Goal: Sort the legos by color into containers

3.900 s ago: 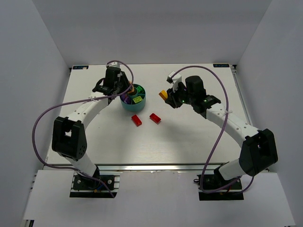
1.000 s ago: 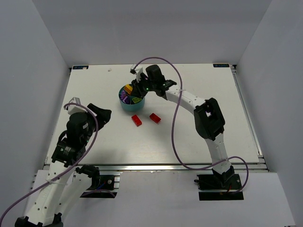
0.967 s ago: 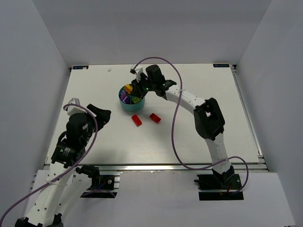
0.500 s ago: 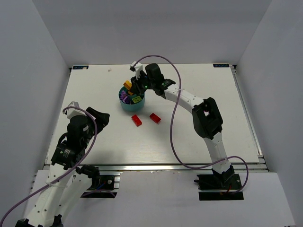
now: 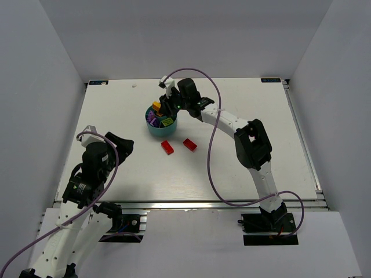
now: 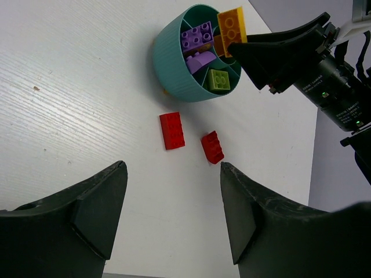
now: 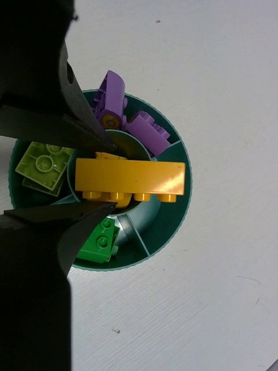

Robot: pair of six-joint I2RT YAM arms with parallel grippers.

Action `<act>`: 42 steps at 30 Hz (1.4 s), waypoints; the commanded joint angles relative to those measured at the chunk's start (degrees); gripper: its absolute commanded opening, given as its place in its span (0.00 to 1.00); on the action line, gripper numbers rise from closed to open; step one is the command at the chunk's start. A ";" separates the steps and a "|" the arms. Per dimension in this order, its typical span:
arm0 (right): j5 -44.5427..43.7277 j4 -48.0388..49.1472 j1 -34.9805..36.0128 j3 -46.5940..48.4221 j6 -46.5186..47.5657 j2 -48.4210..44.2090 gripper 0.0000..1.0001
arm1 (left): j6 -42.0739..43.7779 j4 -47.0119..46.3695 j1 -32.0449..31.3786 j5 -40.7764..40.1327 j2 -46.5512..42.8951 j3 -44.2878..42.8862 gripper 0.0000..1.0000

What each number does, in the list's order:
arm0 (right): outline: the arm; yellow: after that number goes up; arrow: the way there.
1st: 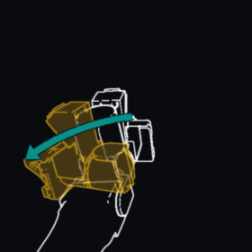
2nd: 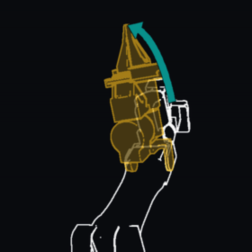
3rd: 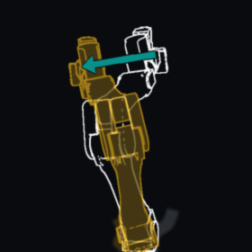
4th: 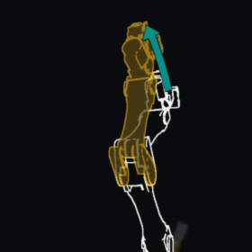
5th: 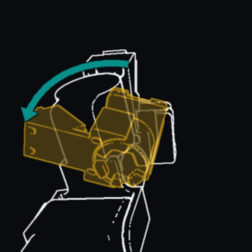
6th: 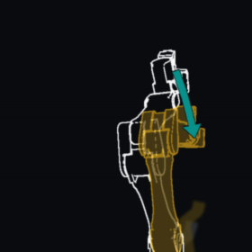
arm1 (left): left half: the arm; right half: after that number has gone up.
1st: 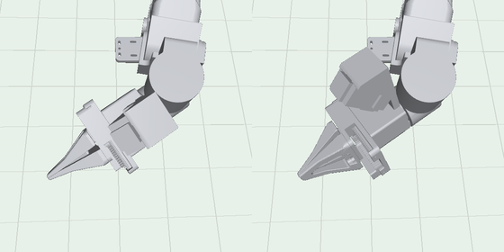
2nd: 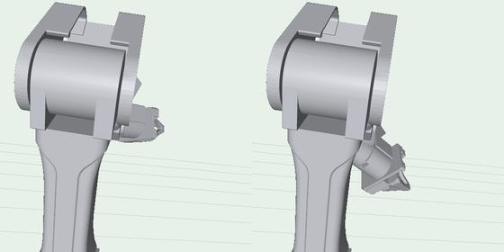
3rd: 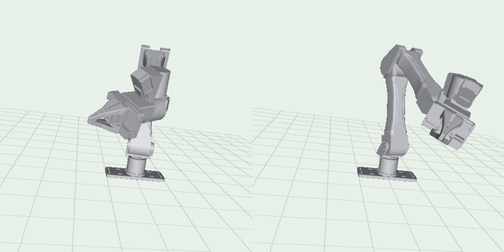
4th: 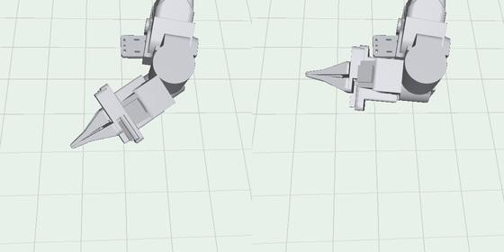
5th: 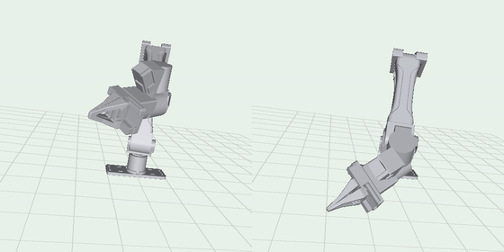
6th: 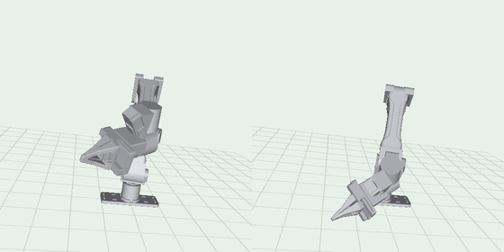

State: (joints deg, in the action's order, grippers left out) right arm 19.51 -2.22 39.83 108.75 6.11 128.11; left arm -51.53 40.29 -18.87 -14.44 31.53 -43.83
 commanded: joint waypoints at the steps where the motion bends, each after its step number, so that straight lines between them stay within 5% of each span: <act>1: -0.09 2.57 0.16 0.85 0.92 -0.06 0.46 | -0.15 0.40 0.15 -0.86 -0.50 0.68 0.75; 13: 0.18 2.48 0.16 0.23 1.27 -1.29 0.49 | -0.41 0.14 0.15 -1.03 -0.94 1.21 0.76; 28: 2.46 2.31 -0.28 -4.15 6.71 -15.68 0.87 | -0.59 -3.90 0.15 3.10 1.95 2.61 0.85; 31: 10.25 -3.39 -0.90 -9.66 16.63 -19.90 0.79 | -0.85 -5.31 0.15 3.45 2.22 3.40 0.84; 33: 12.39 -6.55 -0.90 -13.28 22.97 -21.93 0.45 | -1.29 -6.54 0.15 4.06 2.31 4.54 0.78; 35: 14.15 -8.76 -0.90 -17.42 26.65 -24.39 0.06 | -1.38 -8.55 0.15 5.03 2.57 5.68 0.57; 36: 14.76 -10.68 -0.90 -18.65 27.81 -25.97 0.00 | -1.56 -9.61 0.15 6.51 2.92 6.91 0.45; 37: 14.77 -10.96 -0.90 -21.01 28.60 -26.77 0.00 | -1.65 -10.49 0.15 7.40 3.36 7.62 0.30; 38: 14.51 -10.88 -0.90 -22.25 28.96 -27.65 0.00 | -1.73 -12.59 0.15 8.28 4.76 8.15 0.26; 42: 12.75 -12.10 -0.90 -25.43 29.84 -29.41 0.17 | -1.65 -16.47 0.15 11.97 10.65 9.21 0.33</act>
State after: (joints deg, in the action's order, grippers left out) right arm 31.64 -11.35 39.07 84.60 32.18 100.42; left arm -53.06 28.67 -18.87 -6.46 38.94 -35.27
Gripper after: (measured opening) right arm 0.148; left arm 0.315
